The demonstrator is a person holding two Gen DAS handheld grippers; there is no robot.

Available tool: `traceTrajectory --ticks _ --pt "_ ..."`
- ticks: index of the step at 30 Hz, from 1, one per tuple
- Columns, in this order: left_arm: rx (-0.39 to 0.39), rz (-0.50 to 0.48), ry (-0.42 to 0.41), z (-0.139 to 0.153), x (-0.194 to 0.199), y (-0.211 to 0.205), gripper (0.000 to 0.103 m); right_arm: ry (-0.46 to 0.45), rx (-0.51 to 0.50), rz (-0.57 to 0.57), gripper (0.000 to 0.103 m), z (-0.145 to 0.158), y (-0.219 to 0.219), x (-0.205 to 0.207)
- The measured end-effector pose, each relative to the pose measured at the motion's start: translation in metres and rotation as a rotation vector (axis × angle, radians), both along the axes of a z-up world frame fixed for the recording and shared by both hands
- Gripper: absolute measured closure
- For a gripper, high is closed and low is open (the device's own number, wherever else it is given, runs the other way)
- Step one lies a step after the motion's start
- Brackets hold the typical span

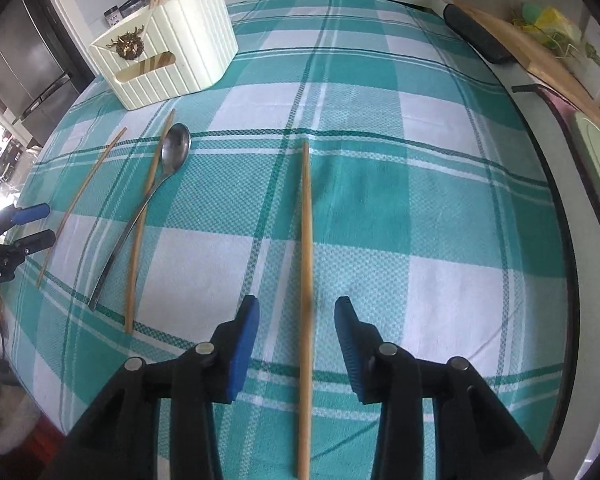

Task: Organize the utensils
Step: 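Grasp a wooden chopstick with the left gripper while the right gripper grasps another, then carry the chopsticks over the holder while both grippers open to drop them inside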

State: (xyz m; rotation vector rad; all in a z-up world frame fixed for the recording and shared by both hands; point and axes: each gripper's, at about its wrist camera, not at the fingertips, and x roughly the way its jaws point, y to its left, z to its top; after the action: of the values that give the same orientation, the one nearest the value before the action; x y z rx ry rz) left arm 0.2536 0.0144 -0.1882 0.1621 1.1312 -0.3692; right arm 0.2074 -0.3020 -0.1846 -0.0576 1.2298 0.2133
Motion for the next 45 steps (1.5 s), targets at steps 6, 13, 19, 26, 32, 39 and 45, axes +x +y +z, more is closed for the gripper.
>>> traceTrajectory --ticks 6,13,19,26,32,39,45 --pt "0.037 0.012 0.034 -0.01 0.05 -0.014 0.027 0.007 -0.088 0.046 0.061 -0.009 0.018 0.042" --pt "0.056 0.013 0.014 -0.007 0.072 -0.026 0.097 0.019 -0.072 0.007 0.097 -0.012 0.019 0.072" --pt "-0.045 0.045 -0.05 0.02 0.054 -0.011 0.099 -0.091 0.047 -0.051 0.097 0.021 0.008 0.067" --pt "-0.192 0.03 -0.25 0.104 -0.008 0.02 0.099 -0.348 0.123 0.01 0.097 0.113 0.021 0.006" --pt "-0.273 0.042 -0.349 0.144 -0.043 0.039 0.099 -0.478 0.158 0.037 0.097 0.154 0.024 -0.039" --pt "-0.255 0.075 -0.416 0.155 -0.055 0.038 0.099 -0.545 0.184 0.027 0.097 0.17 0.022 -0.053" --pt "-0.189 0.089 -0.455 0.158 -0.058 0.033 0.099 -0.577 0.193 0.019 0.097 0.182 0.022 -0.054"
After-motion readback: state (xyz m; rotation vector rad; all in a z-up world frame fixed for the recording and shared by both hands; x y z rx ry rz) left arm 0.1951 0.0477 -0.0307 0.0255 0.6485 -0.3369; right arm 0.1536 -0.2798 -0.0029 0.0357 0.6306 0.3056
